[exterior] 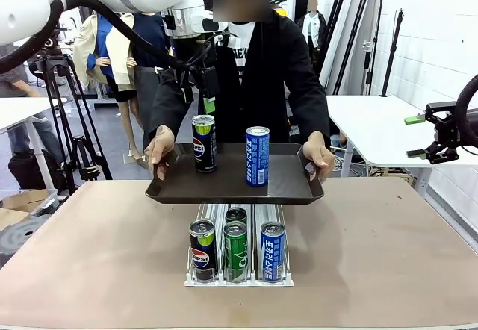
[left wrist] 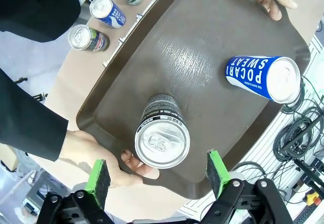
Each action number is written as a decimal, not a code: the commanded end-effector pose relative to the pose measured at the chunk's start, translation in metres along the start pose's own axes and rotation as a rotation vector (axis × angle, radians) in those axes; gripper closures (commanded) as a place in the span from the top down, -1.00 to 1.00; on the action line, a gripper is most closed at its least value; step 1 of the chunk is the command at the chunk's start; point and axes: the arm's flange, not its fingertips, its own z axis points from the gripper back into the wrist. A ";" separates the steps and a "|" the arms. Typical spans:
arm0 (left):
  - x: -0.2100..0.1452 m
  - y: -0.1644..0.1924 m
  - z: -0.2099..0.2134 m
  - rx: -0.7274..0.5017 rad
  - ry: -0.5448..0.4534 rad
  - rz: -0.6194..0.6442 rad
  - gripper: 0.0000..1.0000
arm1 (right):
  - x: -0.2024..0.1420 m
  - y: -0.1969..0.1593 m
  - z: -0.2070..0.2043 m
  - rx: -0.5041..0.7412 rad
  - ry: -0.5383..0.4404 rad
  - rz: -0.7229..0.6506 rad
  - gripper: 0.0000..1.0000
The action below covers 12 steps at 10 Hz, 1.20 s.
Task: Retrieve and hand over the desired beverage to the person.
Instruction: Place the picked can on the Handle tray extended by the person.
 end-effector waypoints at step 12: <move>-0.284 0.106 0.097 -0.350 -0.439 0.462 1.00 | 0.000 0.000 -0.001 -0.010 -0.002 0.008 1.00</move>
